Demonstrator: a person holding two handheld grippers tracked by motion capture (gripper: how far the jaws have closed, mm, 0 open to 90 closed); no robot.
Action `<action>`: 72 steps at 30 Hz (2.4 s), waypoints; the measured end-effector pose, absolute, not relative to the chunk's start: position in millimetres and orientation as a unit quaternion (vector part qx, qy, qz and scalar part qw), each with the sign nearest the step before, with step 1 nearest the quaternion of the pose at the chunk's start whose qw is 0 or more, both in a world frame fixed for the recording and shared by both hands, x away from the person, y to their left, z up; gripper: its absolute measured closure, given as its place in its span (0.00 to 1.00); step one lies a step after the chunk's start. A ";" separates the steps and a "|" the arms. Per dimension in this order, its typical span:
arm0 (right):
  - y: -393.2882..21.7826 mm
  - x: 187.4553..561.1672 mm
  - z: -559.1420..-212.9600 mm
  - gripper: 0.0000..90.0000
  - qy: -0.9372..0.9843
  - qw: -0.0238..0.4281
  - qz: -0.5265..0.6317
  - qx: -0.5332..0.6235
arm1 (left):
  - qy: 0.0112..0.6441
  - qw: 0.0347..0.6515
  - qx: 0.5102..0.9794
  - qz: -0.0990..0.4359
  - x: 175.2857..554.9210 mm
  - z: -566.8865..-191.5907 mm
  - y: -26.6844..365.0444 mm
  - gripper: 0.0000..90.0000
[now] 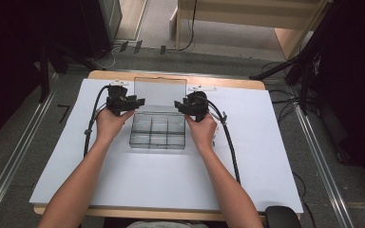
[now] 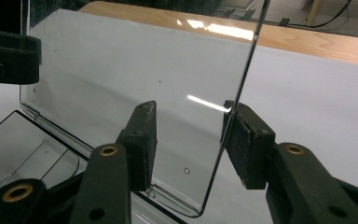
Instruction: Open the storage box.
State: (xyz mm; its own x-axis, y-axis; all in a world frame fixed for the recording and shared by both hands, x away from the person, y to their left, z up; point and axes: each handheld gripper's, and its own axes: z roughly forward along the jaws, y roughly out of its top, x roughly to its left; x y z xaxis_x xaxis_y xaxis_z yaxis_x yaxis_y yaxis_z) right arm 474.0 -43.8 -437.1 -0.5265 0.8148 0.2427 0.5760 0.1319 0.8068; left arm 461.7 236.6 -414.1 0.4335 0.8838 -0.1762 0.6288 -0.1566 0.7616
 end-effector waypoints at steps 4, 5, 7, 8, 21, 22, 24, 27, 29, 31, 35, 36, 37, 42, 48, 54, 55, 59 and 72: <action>-43.1 474.9 -439.3 0.60 0.739 0.125 0.464 0.473 | 0.511 0.400 0.744 0.161 462.9 -416.1 234.9 0.60; -43.0 475.2 -440.0 0.60 0.738 0.123 0.465 0.474 | 0.511 0.396 0.746 0.159 463.5 -416.4 234.9 0.60; -43.0 475.6 -441.3 0.59 0.735 0.120 0.466 0.477 | 0.513 0.396 0.745 0.158 464.5 -417.3 233.8 0.59; -42.7 476.0 -442.1 0.58 0.733 0.120 0.469 0.479 | 0.513 0.396 0.745 0.158 465.1 -418.1 233.6 0.58; -42.1 480.9 -452.3 0.52 0.716 0.089 0.481 0.499 | 0.530 0.392 0.741 0.131 470.5 -426.6 234.8 0.54; -42.0 481.5 -453.0 0.52 0.715 0.088 0.481 0.500 | 0.533 0.392 0.739 0.128 470.8 -427.3 234.6 0.54; -42.1 482.2 -454.7 0.51 0.713 0.084 0.482 0.502 | 0.532 0.392 0.740 0.124 471.6 -428.5 234.8 0.53; -41.5 482.7 -456.3 0.50 0.712 0.079 0.482 0.505 | 0.534 0.391 0.740 0.120 472.2 -429.8 234.5 0.51; -41.5 483.1 -457.3 0.49 0.712 0.075 0.481 0.505 | 0.535 0.392 0.739 0.117 472.7 -430.9 234.0 0.49; -41.6 484.0 -458.8 0.48 0.711 0.074 0.484 0.505 | 0.536 0.389 0.740 0.116 473.0 -431.6 233.7 0.48; -41.0 484.4 -460.6 0.47 0.708 0.069 0.484 0.510 | 0.539 0.388 0.739 0.110 473.6 -432.9 233.4 0.47; -41.0 484.8 -461.3 0.46 0.708 0.069 0.484 0.510 | 0.539 0.388 0.740 0.109 473.7 -433.3 233.4 0.46; -40.8 485.0 -461.8 0.46 0.708 0.067 0.484 0.510 | 0.539 0.388 0.740 0.108 474.0 -434.1 233.2 0.45; -40.6 486.2 -465.0 0.44 0.705 0.056 0.484 0.516 | 0.545 0.389 0.737 0.096 475.5 -436.4 234.4 0.44; -39.2 486.4 -467.4 0.41 0.702 0.052 0.485 0.519 | 0.549 0.387 0.735 0.091 476.1 -438.0 233.2 0.41; -38.3 487.2 -470.8 0.38 0.699 0.044 0.484 0.525 | 0.558 0.384 0.731 0.079 477.4 -439.7 233.6 0.40; -37.8 487.3 -471.3 0.37 0.699 0.044 0.483 0.525 | 0.559 0.384 0.730 0.078 477.5 -440.0 233.6 0.40; -37.5 488.3 -473.5 0.36 0.697 0.036 0.483 0.528 | 0.566 0.381 0.728 0.070 478.3 -441.1 234.1 0.39; -36.9 490.5 -476.5 0.31 0.699 0.016 0.477 0.532 | 0.577 0.378 0.722 0.053 480.0 -443.4 235.1 0.38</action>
